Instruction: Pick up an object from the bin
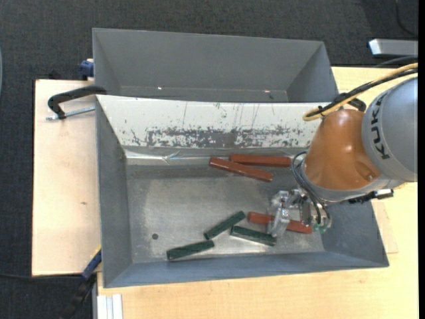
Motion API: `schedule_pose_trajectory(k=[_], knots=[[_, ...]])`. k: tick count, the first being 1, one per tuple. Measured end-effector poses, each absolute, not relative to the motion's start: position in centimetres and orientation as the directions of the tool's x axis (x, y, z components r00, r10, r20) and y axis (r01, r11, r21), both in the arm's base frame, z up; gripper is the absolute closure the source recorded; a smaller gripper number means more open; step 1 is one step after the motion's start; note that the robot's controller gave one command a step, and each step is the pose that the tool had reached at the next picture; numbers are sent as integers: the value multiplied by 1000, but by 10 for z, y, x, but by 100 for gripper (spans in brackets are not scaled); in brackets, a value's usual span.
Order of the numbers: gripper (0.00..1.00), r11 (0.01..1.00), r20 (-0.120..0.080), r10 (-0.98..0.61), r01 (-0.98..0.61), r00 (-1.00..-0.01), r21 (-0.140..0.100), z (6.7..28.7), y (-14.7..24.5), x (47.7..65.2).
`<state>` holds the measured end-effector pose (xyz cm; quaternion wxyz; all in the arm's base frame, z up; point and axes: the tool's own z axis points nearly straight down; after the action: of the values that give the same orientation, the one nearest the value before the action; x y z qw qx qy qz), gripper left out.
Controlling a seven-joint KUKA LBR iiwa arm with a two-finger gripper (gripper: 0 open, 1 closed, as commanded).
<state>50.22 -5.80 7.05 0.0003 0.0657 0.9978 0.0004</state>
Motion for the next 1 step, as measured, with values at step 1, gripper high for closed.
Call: schedule_pose_trajectory(k=[1], knots=[[100,991,0,131,131,-991,1,70,-58,502]])
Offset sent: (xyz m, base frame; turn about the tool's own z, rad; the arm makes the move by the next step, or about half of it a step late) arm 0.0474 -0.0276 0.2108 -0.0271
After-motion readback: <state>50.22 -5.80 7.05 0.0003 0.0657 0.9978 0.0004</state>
